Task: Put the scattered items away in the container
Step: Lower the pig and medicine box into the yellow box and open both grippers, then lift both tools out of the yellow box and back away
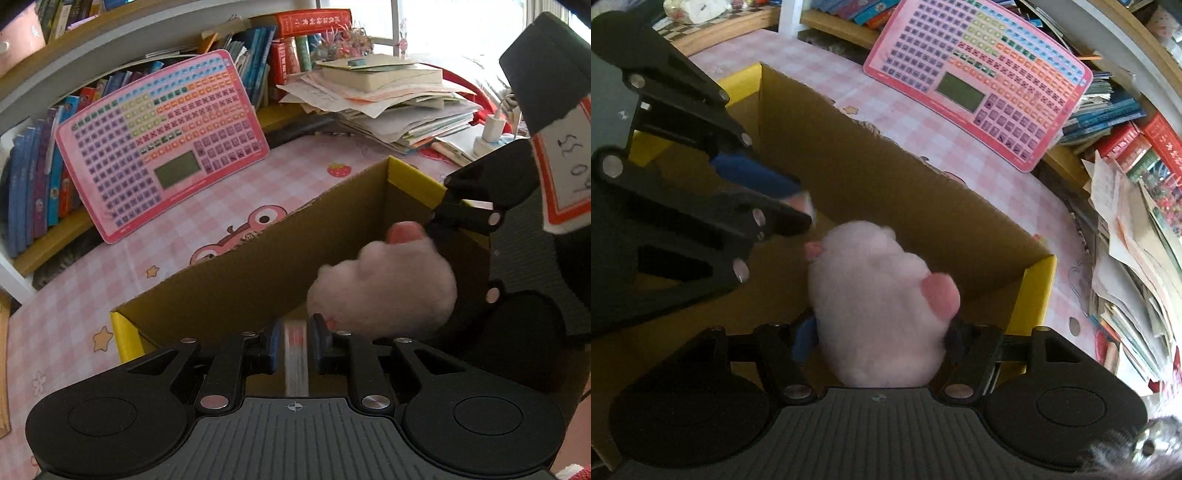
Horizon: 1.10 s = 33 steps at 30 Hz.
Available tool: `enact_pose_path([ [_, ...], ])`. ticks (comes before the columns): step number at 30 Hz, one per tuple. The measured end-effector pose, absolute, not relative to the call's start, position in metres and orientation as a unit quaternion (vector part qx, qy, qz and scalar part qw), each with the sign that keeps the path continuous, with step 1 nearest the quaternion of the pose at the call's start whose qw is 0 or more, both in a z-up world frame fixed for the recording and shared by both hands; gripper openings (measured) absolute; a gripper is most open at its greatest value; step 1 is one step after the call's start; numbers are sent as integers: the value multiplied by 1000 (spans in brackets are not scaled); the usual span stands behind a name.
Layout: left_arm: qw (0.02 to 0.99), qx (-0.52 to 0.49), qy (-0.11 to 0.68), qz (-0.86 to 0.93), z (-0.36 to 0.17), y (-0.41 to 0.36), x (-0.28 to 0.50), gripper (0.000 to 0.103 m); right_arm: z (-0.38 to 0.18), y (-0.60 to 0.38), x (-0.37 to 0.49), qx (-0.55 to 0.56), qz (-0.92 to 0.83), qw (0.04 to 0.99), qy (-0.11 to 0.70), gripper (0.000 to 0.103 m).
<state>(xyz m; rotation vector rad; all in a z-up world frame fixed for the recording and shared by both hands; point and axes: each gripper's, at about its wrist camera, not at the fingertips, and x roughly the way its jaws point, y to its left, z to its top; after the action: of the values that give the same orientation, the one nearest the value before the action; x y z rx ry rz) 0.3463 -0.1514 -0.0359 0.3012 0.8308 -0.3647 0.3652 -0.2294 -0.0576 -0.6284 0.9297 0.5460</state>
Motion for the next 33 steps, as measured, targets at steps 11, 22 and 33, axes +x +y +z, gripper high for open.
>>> enact_pose_path([
  [11, 912, 137, 358, -143, -11, -142, 329, 68, -25, -233, 359, -275, 280, 829, 399, 85],
  [22, 942, 104, 299, -115, 25, -122, 285, 90, 13, -253, 324, -210, 267, 875, 344, 91],
  [33, 950, 68, 272, -137, 41, -99, 236, 95, 40, -273, 271, -156, 208, 913, 314, 92],
])
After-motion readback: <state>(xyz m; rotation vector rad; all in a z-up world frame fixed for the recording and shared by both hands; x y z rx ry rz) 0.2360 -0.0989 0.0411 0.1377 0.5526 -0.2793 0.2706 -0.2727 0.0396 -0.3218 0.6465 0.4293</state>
